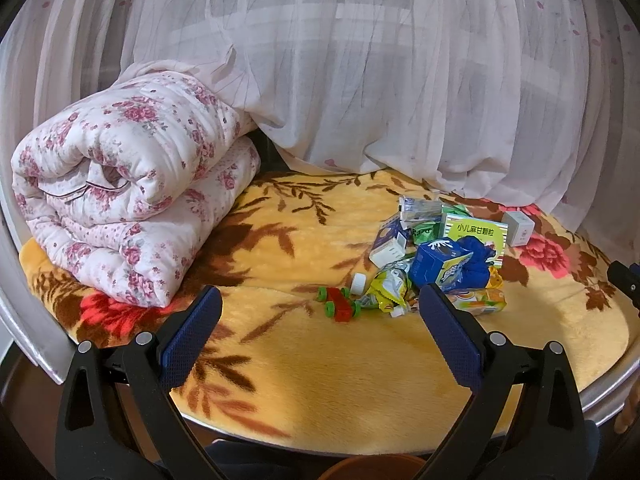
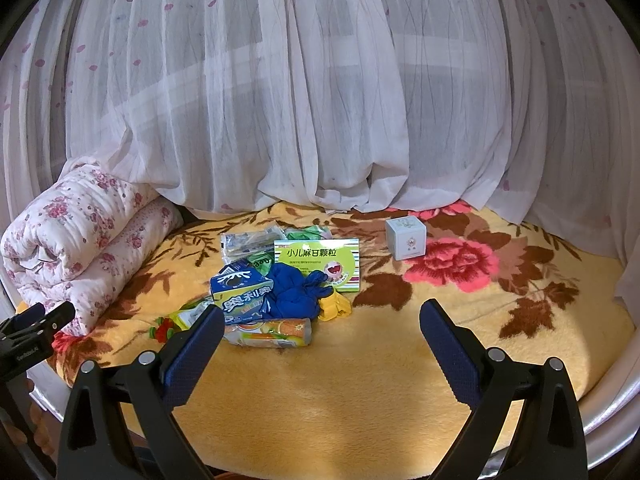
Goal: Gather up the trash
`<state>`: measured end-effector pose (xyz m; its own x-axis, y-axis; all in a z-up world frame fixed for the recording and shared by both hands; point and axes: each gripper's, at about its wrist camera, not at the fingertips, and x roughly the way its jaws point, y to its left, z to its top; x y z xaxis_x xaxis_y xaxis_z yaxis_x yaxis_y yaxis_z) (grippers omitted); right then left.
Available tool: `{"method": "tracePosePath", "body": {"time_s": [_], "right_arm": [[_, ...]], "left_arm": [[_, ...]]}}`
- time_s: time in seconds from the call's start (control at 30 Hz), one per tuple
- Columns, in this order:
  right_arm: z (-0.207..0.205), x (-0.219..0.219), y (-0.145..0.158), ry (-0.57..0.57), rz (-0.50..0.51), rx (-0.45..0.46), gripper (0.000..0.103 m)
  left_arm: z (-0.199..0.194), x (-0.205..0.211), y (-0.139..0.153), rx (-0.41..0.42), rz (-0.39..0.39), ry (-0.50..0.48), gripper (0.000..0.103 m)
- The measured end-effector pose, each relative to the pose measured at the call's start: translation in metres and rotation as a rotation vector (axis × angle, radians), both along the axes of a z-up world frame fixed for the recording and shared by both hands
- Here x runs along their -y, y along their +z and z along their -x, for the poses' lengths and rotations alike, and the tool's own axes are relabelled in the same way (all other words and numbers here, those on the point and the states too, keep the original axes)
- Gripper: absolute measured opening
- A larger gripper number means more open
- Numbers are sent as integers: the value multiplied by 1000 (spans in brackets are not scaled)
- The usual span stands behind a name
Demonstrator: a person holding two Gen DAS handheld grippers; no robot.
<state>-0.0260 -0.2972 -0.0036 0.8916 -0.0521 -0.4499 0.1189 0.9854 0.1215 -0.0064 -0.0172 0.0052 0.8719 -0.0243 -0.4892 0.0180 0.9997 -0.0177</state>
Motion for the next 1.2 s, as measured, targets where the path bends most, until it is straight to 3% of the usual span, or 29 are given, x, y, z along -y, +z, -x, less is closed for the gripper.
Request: {"method": "tracePosePath", "body": {"time_s": [1.2], "right_arm": [[3,-2,5,12,-6,14,96]], "left_arm": [[5,3,2,-2,3,-7,96]]}}
